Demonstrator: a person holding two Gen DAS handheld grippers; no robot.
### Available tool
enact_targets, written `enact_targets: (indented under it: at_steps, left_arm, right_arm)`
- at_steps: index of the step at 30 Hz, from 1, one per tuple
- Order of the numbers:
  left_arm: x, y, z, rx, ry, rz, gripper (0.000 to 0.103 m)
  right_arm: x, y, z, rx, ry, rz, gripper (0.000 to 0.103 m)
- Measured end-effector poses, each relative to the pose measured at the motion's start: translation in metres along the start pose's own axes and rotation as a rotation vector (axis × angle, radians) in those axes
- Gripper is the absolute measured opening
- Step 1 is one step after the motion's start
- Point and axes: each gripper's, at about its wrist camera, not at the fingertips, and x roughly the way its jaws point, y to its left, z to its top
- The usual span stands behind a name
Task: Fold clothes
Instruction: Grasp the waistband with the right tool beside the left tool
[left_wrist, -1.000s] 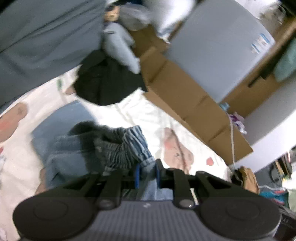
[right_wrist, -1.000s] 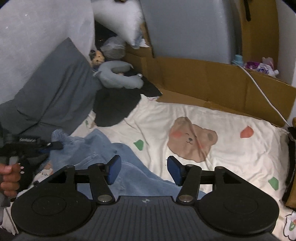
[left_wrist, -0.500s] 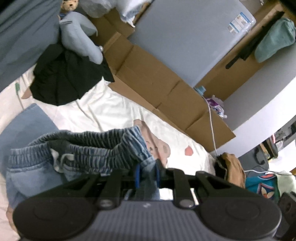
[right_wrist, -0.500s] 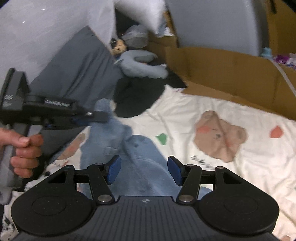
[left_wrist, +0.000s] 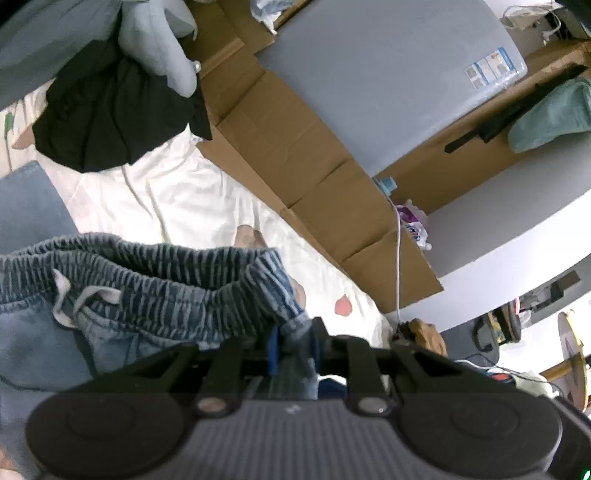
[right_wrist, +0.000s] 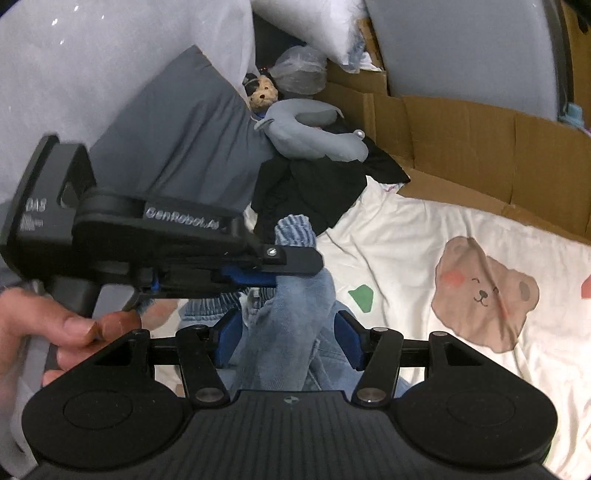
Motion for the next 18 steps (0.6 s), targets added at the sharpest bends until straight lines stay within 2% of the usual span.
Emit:
enact_targets:
  at_steps: [7,10,11,12,13,18]
  left_arm:
    - [0.019,0.011,0.001,-0.060,0.030,-0.058,0.026]
    - [0.022,0.015,0.001,-0.085,0.033,-0.139,0.025]
    - [0.020,0.017,0.001,-0.091,0.026,-0.158,0.025]
    - [0.015,0.021,0.000,-0.086,0.016,-0.143,0.025]
    - [0.010,0.024,0.000,-0.080,0.005,-0.129,0.026]
    - [-0.016,0.042,-0.005,-0.053,-0.046,-0.051,0.031]
  right_arm:
    - [0.037,0.005,-0.006,-0.037,0.079,-0.056,0.060]
    - [0.052,-0.003,-0.009,-0.033,0.118,-0.083,0.042]
    - [0.057,-0.005,-0.009,-0.032,0.131,-0.093,0.027]
    - [0.061,-0.009,-0.010,-0.023,0.145,-0.101,0.014]
    - [0.064,-0.015,-0.011,-0.012,0.156,-0.115,0.011]
    - [0.068,-0.037,-0.012,0.016,0.169,-0.132,0.011]
